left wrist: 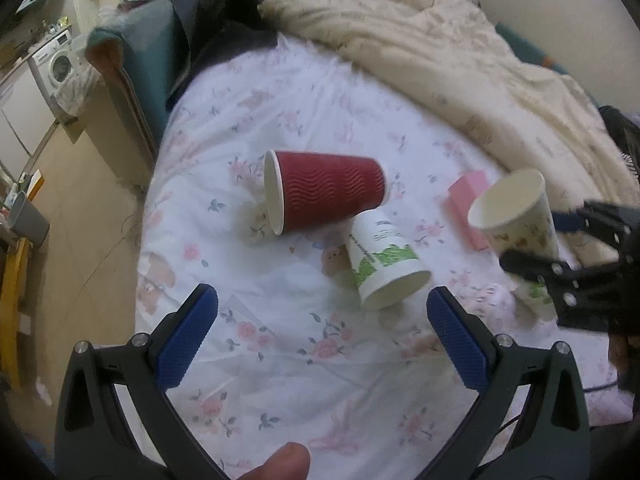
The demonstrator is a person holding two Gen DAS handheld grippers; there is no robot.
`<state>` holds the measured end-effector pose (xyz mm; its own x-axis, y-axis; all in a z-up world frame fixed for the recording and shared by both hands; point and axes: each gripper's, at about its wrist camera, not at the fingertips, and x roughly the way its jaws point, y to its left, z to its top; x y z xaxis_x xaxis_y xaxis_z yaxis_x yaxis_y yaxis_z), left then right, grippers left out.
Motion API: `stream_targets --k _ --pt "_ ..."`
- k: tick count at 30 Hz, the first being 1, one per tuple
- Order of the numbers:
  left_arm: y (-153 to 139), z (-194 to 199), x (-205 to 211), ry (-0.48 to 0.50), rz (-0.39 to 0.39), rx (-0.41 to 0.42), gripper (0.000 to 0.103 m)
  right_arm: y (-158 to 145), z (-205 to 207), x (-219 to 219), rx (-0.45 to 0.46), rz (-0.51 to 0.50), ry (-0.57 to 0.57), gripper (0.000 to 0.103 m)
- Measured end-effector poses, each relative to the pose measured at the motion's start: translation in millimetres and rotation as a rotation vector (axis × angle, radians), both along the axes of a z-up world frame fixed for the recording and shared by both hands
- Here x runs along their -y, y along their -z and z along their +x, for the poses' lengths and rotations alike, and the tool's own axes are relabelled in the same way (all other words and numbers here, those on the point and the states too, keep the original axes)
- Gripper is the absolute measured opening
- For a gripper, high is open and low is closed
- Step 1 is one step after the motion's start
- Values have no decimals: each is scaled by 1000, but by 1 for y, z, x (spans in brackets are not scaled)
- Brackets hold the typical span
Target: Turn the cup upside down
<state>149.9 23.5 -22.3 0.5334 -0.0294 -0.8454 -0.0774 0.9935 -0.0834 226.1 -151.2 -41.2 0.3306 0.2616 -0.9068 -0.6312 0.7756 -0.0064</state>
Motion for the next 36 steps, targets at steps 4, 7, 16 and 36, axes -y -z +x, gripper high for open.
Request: stream_targets --k 4,7,16,36 --pt "-18 -24 3 11 3 19 103 -26 -40 12 -51 100 74 66" --pt "-25 -46 -1 -11 -14 17 103 -28 -73 19 -117 153 131 66" --pt "-14 -113 -2 -29 -68 -47 103 -7 -164 32 -257 275 269 66" --pt "18 -138 -22 -115 -50 -97 103 108 -188 39 -580 462 737 66"
